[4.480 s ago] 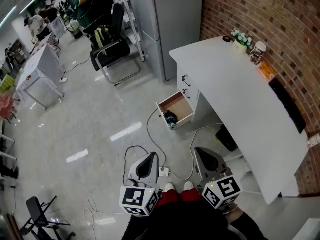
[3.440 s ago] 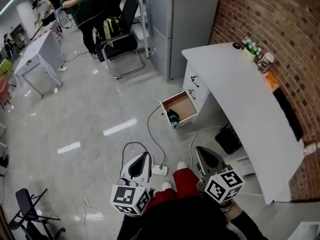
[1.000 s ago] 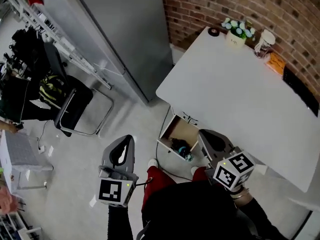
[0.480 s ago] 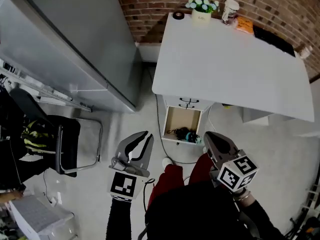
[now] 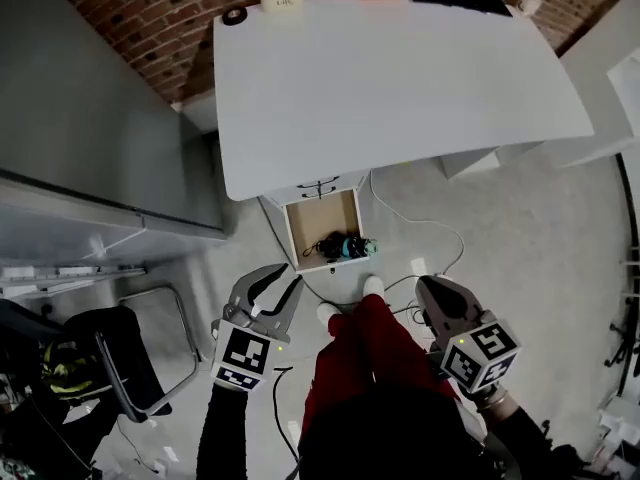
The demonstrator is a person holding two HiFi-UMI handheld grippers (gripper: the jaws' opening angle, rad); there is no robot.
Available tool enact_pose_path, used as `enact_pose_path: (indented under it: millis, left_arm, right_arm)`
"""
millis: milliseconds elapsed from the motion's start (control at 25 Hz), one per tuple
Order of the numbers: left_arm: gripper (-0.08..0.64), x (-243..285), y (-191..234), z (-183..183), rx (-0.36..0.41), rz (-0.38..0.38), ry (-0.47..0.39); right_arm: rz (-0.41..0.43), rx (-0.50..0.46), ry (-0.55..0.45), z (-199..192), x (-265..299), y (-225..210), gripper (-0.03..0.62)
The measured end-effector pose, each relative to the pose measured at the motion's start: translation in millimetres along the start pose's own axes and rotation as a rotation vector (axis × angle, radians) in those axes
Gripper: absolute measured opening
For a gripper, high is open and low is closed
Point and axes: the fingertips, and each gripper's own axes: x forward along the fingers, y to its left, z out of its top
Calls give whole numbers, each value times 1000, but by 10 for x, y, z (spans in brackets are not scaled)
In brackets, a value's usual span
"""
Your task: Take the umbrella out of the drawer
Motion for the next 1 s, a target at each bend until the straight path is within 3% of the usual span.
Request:
enact_pose_path:
  millis: [160,400,680,1000]
  left_arm:
    - [121,567,-47,-239,58,-96,76]
    - [156,1459,-307,-923,196,-256,226]
    - [185,2419,-511,-1725,293,-351,327]
    - [215,3262,-648,-2590,334,-441,428]
  right_arm:
    - [-58,47,2,-266,140,-315,-3]
    - [-153,111,0,-795,470,-783,-3]
    - [-213,199,35,-1512,928,-1359,-2]
    - [-232,260,71,-2387,1475,-1765,-3]
